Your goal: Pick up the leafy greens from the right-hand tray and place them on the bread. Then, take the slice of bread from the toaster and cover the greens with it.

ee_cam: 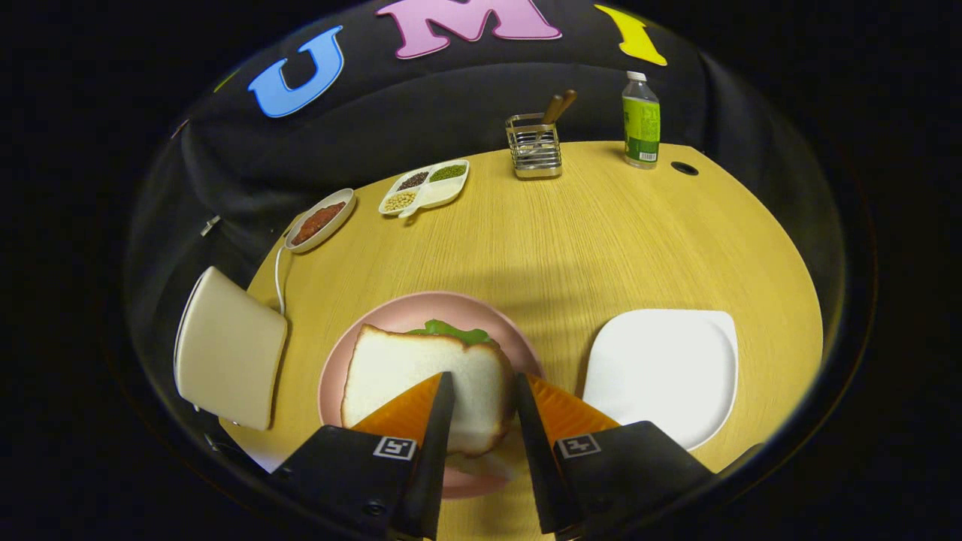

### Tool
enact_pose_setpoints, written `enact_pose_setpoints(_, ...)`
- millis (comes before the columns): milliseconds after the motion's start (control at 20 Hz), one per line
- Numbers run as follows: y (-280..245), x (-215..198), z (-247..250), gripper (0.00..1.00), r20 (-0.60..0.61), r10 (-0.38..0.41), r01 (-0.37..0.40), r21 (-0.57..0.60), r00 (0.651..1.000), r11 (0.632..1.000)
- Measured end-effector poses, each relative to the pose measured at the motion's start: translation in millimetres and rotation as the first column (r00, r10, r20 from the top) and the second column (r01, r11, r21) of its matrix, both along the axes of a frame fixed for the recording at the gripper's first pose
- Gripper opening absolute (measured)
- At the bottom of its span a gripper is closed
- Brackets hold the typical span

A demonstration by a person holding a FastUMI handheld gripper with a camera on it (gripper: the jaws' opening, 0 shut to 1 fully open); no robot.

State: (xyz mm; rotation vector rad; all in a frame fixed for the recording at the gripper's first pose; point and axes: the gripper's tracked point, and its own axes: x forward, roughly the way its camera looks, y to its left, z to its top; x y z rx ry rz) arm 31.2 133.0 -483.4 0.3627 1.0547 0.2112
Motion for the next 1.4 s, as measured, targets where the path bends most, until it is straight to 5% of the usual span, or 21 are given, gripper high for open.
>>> enact_pose_setpoints(300, -0.4, 11.1, 2.2, 0.65, 0.094, 0.189, -0.18, -0.095, 0.978, 0.979)
enact_pose_setpoints(450, -3.8, 16.4, 9.6, 0.71, 0.1, 0.18, -0.176, -0.046, 0.979, 0.983)
enact_pose_setpoints(600, -14.1, 10.7, 10.1, 0.99, 0.109, 0.207, -0.199, -0.076, 0.972, 0.977)
enact_pose_setpoints(1050, -23.9, 7.5, 96.3, 0.99, 0.273, 0.169, -0.158, -0.063, 0.947, 0.986)
enact_pose_setpoints(1400, -33.2, 1.8, 188.6, 0.99, 0.427, 0.152, -0.141, -0.058, 0.892, 0.988)
